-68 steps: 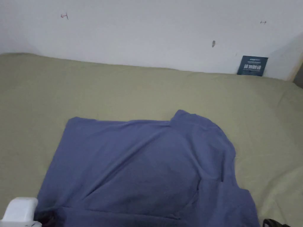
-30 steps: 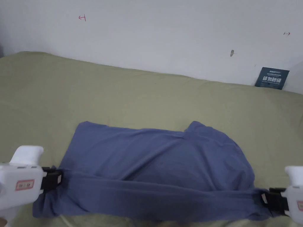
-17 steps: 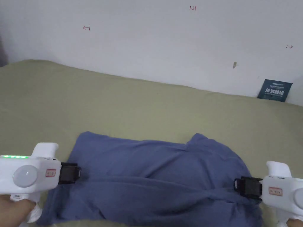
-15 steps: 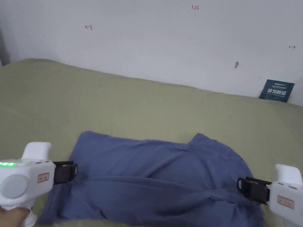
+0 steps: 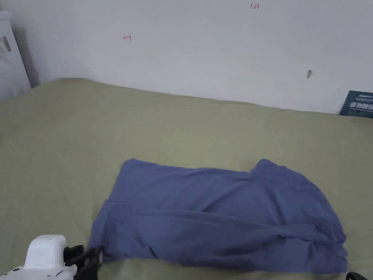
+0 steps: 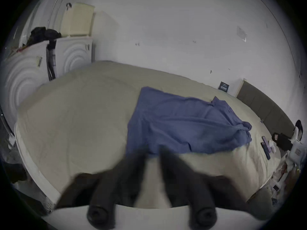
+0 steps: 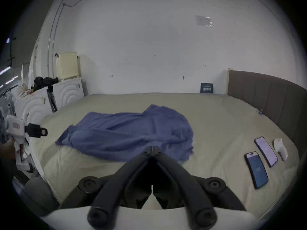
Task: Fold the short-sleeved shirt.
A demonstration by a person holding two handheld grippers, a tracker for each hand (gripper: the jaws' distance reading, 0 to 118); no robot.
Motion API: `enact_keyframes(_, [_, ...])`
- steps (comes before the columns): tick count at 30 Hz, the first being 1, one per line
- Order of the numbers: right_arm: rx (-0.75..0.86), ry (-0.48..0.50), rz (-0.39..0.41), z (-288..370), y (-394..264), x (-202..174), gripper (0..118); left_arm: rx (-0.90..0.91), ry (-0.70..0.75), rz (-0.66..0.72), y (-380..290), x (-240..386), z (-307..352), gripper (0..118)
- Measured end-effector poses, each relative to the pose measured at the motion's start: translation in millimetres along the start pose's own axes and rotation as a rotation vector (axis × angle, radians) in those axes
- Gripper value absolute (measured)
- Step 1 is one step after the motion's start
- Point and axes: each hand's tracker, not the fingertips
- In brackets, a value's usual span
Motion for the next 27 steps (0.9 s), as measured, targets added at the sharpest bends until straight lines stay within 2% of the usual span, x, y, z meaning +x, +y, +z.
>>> enact_keyframes(1, [-0.021,-0.034,0.015,-2,0,1,0,-0.020,0.023,-0.008,4,8,-12,93])
enact_keyframes(2, [-0.019,-0.035,0.011,-5,4,9,0,-0.035,0.028,-0.012,7,7,-22,97])
enact_keyframes(6, [-0.066,-0.084,-0.058,-14,9,30,0,-0.066,0.046,-0.003,26,7,-65,97])
enact_keyframes(8, [-0.109,-0.118,-0.091,-24,10,41,0,-0.150,0.045,0.019,31,3,-92,97])
enact_keyframes(10, [-0.123,-0.123,-0.112,-35,11,54,0,-0.217,0.067,0.027,31,0,-112,87])
enact_keyframes(11, [-0.134,-0.117,-0.134,-43,10,59,0,-0.241,0.079,0.023,29,-1,-115,76])
enact_keyframes(12, [-0.163,-0.090,-0.172,-54,9,65,5,-0.224,0.092,0.019,28,0,-115,58])
enact_keyframes(13, [-0.194,-0.071,-0.201,-66,9,69,27,-0.186,0.139,-0.009,29,2,-109,29])
enact_keyframes(14, [-0.235,-0.066,-0.208,-78,9,75,62,-0.161,0.142,-0.019,31,1,-104,9])
enact_keyframes(15, [-0.296,-0.055,-0.208,-96,8,81,74,-0.162,0.062,0.007,33,-4,-103,6])
enact_keyframes(16, [-0.353,-0.056,-0.205,-112,5,84,74,-0.175,0.012,0.036,33,-2,-100,6])
enact_keyframes(17, [-0.385,-0.033,-0.200,-127,2,88,102,-0.183,0.059,0.018,32,3,-99,6])
enact_keyframes(19, [-0.433,-0.016,-0.201,-151,-2,95,91,-0.181,0.066,-0.036,31,8,-97,6])
enact_keyframes(20, [-0.448,-0.049,-0.188,-159,-3,95,86,-0.182,0.071,-0.050,30,10,-97,6])
enact_keyframes(22, [-0.412,-0.037,-0.166,-168,-3,93,84,-0.190,0.070,-0.046,31,14,-94,6])
enact_keyframes(23, [-0.393,-0.015,-0.163,-171,-2,94,75,-0.191,0.070,-0.034,31,14,-95,6])
enact_keyframes(24, [-0.405,-0.007,-0.157,-175,-1,95,61,-0.193,0.069,-0.022,31,12,-96,6])
enact_keyframes(25, [-0.442,-0.011,-0.134,-176,2,91,41,-0.196,0.068,-0.013,31,11,-97,6])
enact_keyframes(26, [-0.461,-0.030,-0.078,-172,6,86,11,-0.197,0.067,-0.010,31,12,-97,6])
enact_keyframes(27, [-0.427,-0.017,-0.053,-166,8,82,10,-0.197,0.067,-0.009,33,13,-96,6])
